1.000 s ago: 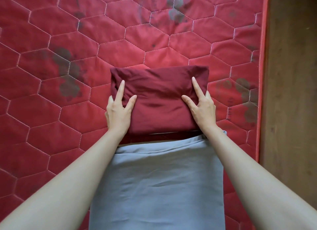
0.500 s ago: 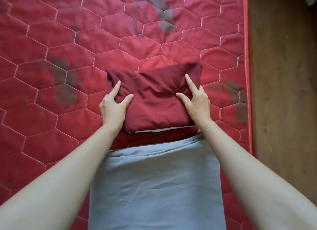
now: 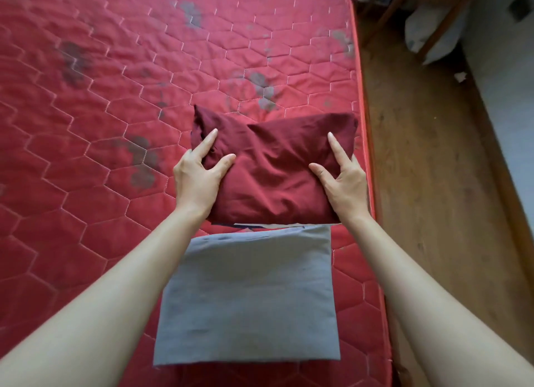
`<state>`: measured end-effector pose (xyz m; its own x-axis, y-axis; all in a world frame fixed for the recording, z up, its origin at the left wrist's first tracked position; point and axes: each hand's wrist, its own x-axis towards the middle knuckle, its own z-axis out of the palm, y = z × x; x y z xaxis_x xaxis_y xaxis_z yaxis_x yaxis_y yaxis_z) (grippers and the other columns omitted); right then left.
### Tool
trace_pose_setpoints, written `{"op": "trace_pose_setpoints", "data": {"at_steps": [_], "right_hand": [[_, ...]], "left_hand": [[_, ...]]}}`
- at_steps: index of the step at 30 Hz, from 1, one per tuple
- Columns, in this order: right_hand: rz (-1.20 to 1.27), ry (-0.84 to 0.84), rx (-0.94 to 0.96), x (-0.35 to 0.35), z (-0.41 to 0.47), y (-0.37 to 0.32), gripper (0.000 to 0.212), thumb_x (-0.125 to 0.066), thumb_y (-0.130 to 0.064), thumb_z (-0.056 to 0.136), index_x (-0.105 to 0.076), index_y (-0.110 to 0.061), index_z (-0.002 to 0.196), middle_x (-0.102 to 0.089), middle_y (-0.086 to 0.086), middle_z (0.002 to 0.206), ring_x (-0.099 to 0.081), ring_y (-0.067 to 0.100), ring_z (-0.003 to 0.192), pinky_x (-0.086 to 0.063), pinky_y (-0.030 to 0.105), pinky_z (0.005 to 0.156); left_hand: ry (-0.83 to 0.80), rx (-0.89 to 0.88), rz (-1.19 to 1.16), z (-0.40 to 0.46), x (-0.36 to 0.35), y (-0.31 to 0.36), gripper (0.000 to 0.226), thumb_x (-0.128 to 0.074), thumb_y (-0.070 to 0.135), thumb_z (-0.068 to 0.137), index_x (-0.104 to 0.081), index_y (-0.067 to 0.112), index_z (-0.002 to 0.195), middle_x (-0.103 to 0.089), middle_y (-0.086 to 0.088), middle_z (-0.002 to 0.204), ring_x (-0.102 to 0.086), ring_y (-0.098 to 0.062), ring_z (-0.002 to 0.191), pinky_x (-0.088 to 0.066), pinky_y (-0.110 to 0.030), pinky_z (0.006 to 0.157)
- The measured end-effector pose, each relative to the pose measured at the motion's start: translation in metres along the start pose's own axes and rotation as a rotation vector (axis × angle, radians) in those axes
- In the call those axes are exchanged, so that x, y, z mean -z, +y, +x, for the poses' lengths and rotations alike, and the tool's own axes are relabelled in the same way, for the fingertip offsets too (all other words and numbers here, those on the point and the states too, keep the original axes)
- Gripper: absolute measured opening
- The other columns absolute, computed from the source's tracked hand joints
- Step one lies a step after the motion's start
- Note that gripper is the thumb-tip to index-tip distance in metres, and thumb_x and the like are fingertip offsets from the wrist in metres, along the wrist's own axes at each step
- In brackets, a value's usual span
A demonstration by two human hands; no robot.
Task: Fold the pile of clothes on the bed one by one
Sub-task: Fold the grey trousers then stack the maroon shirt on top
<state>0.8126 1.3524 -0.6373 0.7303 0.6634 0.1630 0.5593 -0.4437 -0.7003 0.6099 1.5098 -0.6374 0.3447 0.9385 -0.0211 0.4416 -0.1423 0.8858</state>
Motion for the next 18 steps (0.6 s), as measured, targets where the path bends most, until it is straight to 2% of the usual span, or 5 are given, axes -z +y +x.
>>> {"op": "trace_pose_setpoints", "data": {"at_steps": [6, 9, 11, 15, 18], "right_hand": [[0.013, -0.034, 0.044, 0.045, -0.073, -0.005, 0.068, -0.072, -0.037, 0.083, -0.043, -0.031, 0.144, -0.059, 0.016, 0.113, -0.060, 0.028, 0.108, -0.039, 0.023, 0.096], [0.027, -0.049, 0.032, 0.055, -0.110, -0.001, 0.067, -0.072, -0.038, 0.083, -0.043, -0.032, 0.143, -0.059, 0.014, 0.117, -0.059, 0.026, 0.111, -0.036, 0.016, 0.096], [0.045, -0.058, 0.021, 0.057, -0.135, 0.003, 0.067, -0.072, -0.038, 0.083, -0.043, -0.032, 0.143, -0.060, 0.014, 0.117, -0.060, 0.025, 0.112, -0.039, 0.023, 0.100], [0.045, -0.073, -0.016, 0.044, -0.174, 0.014, 0.067, -0.072, -0.037, 0.083, -0.042, -0.033, 0.143, -0.060, 0.015, 0.112, -0.061, 0.027, 0.107, -0.041, 0.023, 0.096], [0.028, -0.071, -0.058, 0.021, -0.191, 0.027, 0.067, -0.072, -0.037, 0.083, -0.042, -0.032, 0.144, -0.059, 0.014, 0.107, -0.061, 0.030, 0.102, -0.041, 0.024, 0.092]], "left_hand": [[0.030, 0.002, 0.006, -0.093, 0.023, 0.012, 0.058, -0.075, 0.040, 0.079, -0.053, 0.042, 0.133, -0.064, -0.001, 0.119, -0.056, -0.007, 0.110, -0.033, -0.016, 0.099], [0.023, 0.001, 0.015, -0.131, 0.031, 0.003, 0.058, -0.074, 0.044, 0.079, -0.051, 0.049, 0.131, -0.060, 0.007, 0.112, -0.052, 0.000, 0.104, -0.030, -0.007, 0.094], [0.030, -0.004, 0.013, -0.153, 0.035, -0.005, 0.057, -0.074, 0.045, 0.078, -0.050, 0.052, 0.130, -0.059, 0.007, 0.110, -0.052, 0.001, 0.103, -0.030, -0.002, 0.093], [0.003, 0.020, 0.046, -0.181, 0.040, -0.033, 0.057, -0.074, 0.044, 0.079, -0.050, 0.052, 0.130, -0.061, -0.007, 0.119, -0.054, -0.017, 0.119, -0.036, -0.026, 0.108], [-0.045, 0.025, 0.070, -0.184, 0.036, -0.058, 0.057, -0.074, 0.041, 0.080, -0.051, 0.047, 0.132, -0.059, -0.008, 0.125, -0.053, -0.012, 0.120, -0.031, -0.012, 0.103]]}}
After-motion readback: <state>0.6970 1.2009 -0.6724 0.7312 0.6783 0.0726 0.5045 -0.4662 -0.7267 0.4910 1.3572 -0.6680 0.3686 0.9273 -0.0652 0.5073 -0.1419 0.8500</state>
